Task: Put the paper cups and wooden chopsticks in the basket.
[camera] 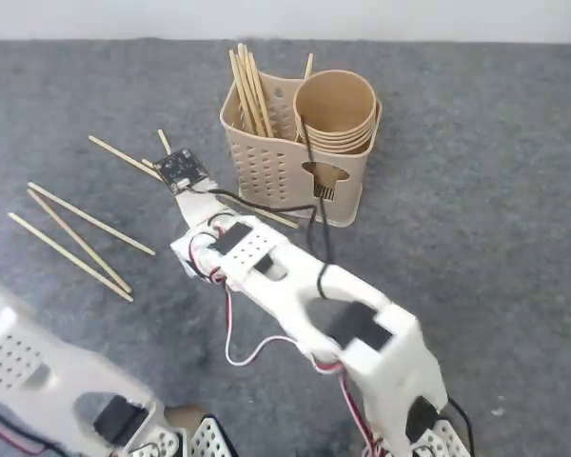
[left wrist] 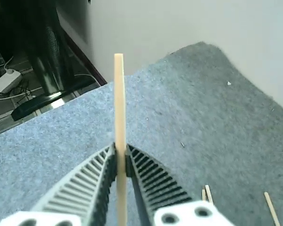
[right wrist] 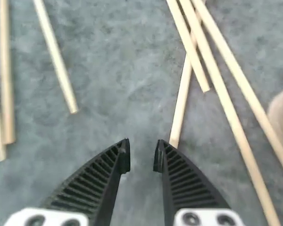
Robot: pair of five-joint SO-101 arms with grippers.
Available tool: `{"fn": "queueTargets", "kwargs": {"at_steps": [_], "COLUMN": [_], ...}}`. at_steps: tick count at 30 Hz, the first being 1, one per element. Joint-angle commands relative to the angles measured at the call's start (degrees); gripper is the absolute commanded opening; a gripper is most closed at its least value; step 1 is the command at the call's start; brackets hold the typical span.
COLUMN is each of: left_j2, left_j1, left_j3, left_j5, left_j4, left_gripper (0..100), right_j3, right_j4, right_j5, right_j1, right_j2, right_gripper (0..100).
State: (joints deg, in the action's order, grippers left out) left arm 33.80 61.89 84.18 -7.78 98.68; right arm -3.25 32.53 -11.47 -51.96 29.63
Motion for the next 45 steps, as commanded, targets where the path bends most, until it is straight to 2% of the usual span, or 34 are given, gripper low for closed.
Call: {"fn": "queueTargets", "kwargs": {"at_steps": [1,11,19,23,26,29,32,35,41,43,45], "left_j2": [-8.3,-19.4,-34.6,-44.0,-52.9,-63.4,-72.4,-77.3,-76.9,-76.5,-76.5], "left_j1": [-0.1,-0.4,-4.2,-7.4,-10.0,-12.3,-14.3,-14.7,-14.6,-14.6,-14.6], "left_j3": [-7.3,-20.3,-40.2,-58.8,-77.6,-96.1,-110.4,-117.6,-122.2,-124.4,-128.0], "left_j5": [1.8,3.2,6.0,6.0,5.9,5.5,5.3,1.2,-6.2,-9.9,-13.2], "left_j4": [2.2,2.1,0.2,-8.2,-18.5,-29.8,-37.5,-40.5,-40.9,-41.5,-44.3], "left_gripper": [1,1,1,1,1,1,1,1,1,1,1], "right_j3": [4.6,4.5,4.5,4.7,4.7,4.7,4.7,4.7,4.5,4.7,4.7], "right_j4": [0.4,8.7,12.1,9.5,6.2,4.4,2.7,0.7,1.3,3.9,8.7], "right_j5": [-0.7,-0.4,-0.4,1.2,4.9,5.3,5.4,5.4,5.4,5.4,5.4], "right_j1": [-0.2,-1.1,-0.9,0.3,2.6,3.6,3.6,4.2,4.8,4.8,4.7], "right_j2": [1.0,-9.0,-13.2,-10.5,-7.8,-5.7,-3.5,-1.5,0.8,0.7,-0.7], "right_gripper": [9.5,9.5,9.6,9.9,9.9,9.9,9.9,9.9,8.0,1.5,1.7]}}
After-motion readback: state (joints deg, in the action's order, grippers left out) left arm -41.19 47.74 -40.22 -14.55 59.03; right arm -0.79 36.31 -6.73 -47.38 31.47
